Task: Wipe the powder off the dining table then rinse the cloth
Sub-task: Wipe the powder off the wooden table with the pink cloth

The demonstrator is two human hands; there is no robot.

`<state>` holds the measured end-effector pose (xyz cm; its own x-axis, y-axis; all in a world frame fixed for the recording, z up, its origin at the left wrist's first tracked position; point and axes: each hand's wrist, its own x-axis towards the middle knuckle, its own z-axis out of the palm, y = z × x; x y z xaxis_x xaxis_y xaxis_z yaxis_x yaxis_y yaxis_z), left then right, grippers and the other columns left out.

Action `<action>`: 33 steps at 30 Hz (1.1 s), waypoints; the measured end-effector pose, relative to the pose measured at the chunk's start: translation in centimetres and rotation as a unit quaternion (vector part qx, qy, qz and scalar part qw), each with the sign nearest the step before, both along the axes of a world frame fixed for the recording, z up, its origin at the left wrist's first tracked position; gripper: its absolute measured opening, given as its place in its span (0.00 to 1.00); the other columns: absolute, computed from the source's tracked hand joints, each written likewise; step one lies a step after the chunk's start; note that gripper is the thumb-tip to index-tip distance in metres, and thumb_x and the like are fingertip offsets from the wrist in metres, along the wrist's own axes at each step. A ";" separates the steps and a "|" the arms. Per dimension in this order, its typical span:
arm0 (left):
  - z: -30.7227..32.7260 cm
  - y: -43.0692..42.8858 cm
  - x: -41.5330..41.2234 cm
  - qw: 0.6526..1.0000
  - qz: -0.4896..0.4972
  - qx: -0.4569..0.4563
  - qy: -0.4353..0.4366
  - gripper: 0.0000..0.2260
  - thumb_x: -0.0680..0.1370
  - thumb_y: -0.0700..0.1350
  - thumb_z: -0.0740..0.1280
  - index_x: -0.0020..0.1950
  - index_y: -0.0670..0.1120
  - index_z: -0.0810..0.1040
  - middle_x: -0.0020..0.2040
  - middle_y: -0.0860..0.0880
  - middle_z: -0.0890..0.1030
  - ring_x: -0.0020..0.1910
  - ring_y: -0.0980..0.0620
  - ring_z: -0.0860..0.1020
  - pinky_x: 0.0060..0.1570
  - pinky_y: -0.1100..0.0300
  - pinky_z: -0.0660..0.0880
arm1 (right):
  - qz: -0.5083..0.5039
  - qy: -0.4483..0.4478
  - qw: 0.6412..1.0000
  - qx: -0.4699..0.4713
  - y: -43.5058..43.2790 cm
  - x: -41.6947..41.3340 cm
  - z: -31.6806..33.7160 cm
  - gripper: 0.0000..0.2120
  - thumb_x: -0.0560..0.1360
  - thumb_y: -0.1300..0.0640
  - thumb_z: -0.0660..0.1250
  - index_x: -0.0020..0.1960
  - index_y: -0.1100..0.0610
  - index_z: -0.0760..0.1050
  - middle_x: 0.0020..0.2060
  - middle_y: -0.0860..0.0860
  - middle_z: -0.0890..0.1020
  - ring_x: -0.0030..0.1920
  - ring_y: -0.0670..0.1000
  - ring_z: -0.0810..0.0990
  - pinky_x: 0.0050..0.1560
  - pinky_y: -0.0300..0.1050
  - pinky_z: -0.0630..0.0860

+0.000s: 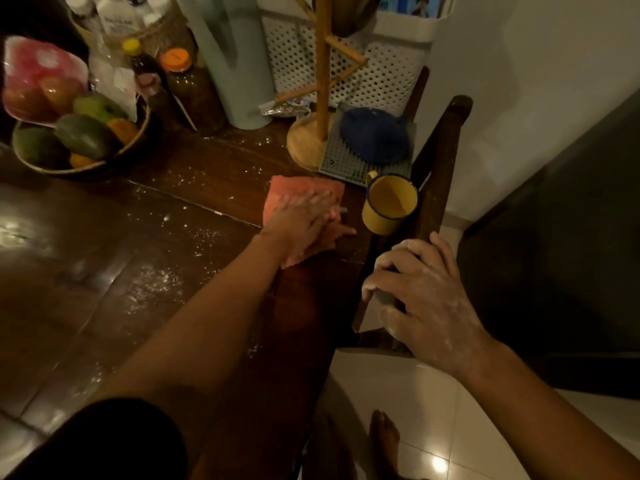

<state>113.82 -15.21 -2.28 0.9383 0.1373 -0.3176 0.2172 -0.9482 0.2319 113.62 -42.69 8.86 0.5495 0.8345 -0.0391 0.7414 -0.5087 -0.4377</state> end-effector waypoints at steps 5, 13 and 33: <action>-0.3 2.9 2.7 0.985 0.172 -0.020 -0.011 0.23 0.84 0.56 0.47 0.80 0.60 0.51 0.81 0.58 0.51 0.80 0.54 0.47 0.76 0.39 0.45 | 0.004 0.013 1.000 -0.027 0.1 0.1 0.5 0.15 0.67 0.46 0.57 0.47 0.40 0.80 0.52 0.36 0.73 0.67 0.46 0.65 0.78 0.57 0.44; -0.3 0.4 -1.2 0.986 0.126 -0.063 -0.089 0.22 0.84 0.54 0.50 0.78 0.56 0.61 0.79 0.54 0.61 0.80 0.52 0.53 0.77 0.43 0.44 | 0.022 -0.015 0.997 -0.067 0.4 0.4 1.2 0.14 0.65 0.44 0.60 0.47 0.39 0.80 0.49 0.38 0.77 0.62 0.47 0.71 0.76 0.59 0.50; -1.8 10.2 7.5 0.889 0.450 0.013 -0.084 0.25 0.84 0.54 0.47 0.81 0.54 0.52 0.82 0.49 0.53 0.81 0.45 0.49 0.75 0.37 0.42 | -0.042 -0.044 0.997 0.042 4.7 10.5 -0.2 0.17 0.64 0.51 0.59 0.49 0.52 0.80 0.56 0.49 0.79 0.64 0.55 0.72 0.67 0.43 0.57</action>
